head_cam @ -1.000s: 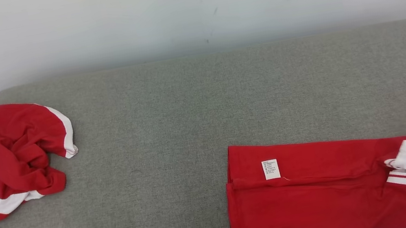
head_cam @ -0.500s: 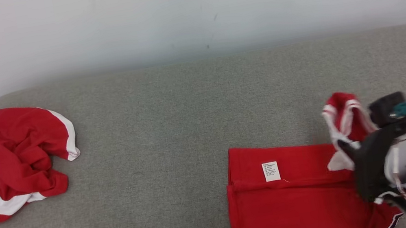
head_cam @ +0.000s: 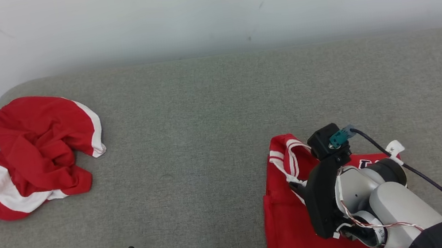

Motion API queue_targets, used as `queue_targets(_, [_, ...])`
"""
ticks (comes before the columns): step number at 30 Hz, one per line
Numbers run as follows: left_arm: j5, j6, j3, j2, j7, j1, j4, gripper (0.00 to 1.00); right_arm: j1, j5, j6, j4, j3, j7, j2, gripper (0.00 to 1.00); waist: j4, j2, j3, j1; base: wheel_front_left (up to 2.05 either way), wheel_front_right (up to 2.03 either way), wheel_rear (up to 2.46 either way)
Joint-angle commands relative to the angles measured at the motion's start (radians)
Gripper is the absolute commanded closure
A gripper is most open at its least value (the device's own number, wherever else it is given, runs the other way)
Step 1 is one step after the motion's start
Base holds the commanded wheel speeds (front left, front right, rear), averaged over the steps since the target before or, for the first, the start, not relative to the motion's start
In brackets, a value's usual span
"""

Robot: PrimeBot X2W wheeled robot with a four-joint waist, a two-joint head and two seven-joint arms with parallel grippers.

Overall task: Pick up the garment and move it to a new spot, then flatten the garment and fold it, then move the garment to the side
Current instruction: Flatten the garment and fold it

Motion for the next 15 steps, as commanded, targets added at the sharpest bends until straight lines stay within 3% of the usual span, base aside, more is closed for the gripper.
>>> queue_targets(1, [-0.002, 0.004, -0.002, 0.0, 0.0, -0.009, 0.003, 0.0, -0.017, 0.008, -0.003, 0.026, 0.01, -0.013, 0.006, 1.0, 0.016, -0.0001, 0.009, 0.0, 0.0, 0.0, 0.0])
queue_targets(7, [-0.008, 0.009, -0.007, 0.0, 0.0, -0.015, 0.006, 0.0, -0.049, 0.035, -0.003, 0.116, 0.061, -0.045, 0.026, 1.0, 0.028, -0.0001, 0.013, 0.0, 0.0, 0.0, 0.0])
queue_targets(8, [-0.011, 0.013, -0.006, 0.0, 0.0, -0.016, 0.006, 0.0, -0.056, 0.053, -0.003, 0.127, 0.065, -0.061, 0.034, 0.0, 0.026, -0.0001, 0.014, 0.0, 0.0, 0.0, 0.0])
queue_targets(15, [-0.012, 0.017, 0.003, 0.0, 0.0, -0.017, 0.007, 0.0, -0.073, 0.205, -0.003, 0.03, 0.057, -0.128, 0.034, 0.0, 0.0, -0.0001, 0.004, 0.0, 0.0, 0.0, 0.0])
